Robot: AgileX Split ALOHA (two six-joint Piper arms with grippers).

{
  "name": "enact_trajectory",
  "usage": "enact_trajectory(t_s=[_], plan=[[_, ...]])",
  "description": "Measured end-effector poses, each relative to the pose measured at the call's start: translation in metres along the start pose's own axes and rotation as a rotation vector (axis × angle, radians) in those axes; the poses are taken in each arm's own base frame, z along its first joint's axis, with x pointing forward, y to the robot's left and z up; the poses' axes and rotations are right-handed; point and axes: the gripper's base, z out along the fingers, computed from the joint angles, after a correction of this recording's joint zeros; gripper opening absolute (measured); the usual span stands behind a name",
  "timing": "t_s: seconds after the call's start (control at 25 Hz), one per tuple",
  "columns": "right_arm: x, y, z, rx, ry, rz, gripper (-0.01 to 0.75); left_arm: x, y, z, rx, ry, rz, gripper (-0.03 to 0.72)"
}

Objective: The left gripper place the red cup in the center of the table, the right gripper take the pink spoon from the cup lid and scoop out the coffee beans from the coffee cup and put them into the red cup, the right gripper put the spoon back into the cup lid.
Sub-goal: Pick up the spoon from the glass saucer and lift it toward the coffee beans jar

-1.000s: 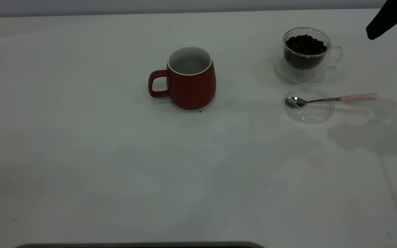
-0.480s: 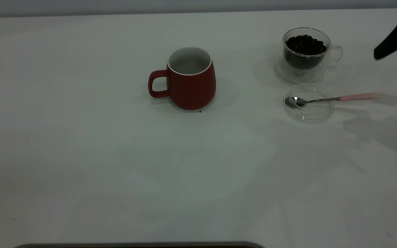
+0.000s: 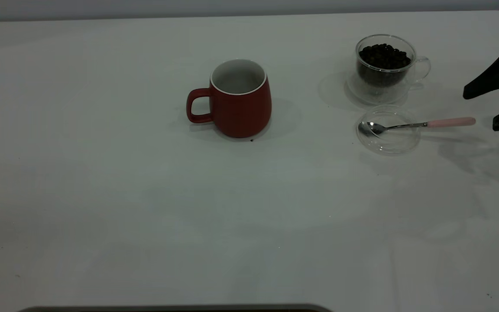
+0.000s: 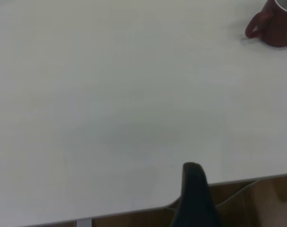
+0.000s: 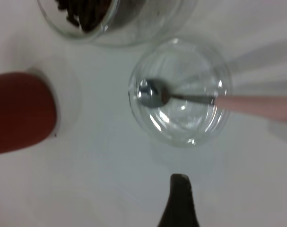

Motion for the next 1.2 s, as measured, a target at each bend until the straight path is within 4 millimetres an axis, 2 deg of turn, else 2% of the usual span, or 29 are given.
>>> enact_trajectory(t_s=[0.28,0.72,1.2], plan=[[0.001,-0.016,0.018,-0.008,0.008,0.005,0.67,0.0,0.0,0.0,0.0,0.0,0.0,0.59],[-0.008,-0.03,0.048,-0.087,0.05,-0.066,0.668,0.0,0.0,0.0,0.0,0.0,0.0,0.59],[-0.015,-0.025,0.05,-0.157,0.017,-0.141,0.62,0.0,0.0,0.0,0.0,0.0,0.0,0.59]])
